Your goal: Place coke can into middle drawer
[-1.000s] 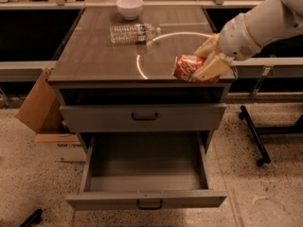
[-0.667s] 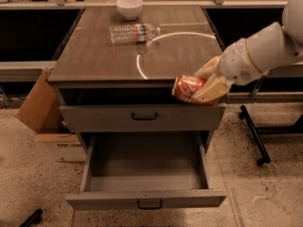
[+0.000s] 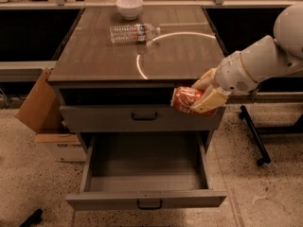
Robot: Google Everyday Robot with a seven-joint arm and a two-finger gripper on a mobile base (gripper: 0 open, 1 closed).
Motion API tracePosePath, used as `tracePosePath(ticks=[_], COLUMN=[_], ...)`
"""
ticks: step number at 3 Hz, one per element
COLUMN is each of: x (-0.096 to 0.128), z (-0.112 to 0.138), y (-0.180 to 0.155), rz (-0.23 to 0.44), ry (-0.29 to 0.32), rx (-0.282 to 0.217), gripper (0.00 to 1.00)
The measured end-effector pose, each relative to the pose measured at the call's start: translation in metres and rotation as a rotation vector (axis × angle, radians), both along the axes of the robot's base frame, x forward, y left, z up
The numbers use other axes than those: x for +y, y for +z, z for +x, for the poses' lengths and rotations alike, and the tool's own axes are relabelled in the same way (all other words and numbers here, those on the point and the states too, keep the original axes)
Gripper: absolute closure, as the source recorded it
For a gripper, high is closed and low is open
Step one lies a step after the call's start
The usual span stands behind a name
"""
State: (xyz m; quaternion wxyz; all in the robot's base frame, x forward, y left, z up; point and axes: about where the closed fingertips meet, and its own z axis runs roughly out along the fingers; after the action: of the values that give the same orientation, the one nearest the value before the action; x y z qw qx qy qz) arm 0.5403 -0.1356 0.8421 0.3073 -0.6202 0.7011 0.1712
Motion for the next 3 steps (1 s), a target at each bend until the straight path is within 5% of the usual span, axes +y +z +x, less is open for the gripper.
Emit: tracePosePath(ticks=[1,3], x=[0.006,0.026], z=[0.0,-0.018], y=[-0.023,-0.121], rz=[0.011,0.058], ry=[0.015,0.006], rx=[0.025,0.134], gripper=[1.0,1.0])
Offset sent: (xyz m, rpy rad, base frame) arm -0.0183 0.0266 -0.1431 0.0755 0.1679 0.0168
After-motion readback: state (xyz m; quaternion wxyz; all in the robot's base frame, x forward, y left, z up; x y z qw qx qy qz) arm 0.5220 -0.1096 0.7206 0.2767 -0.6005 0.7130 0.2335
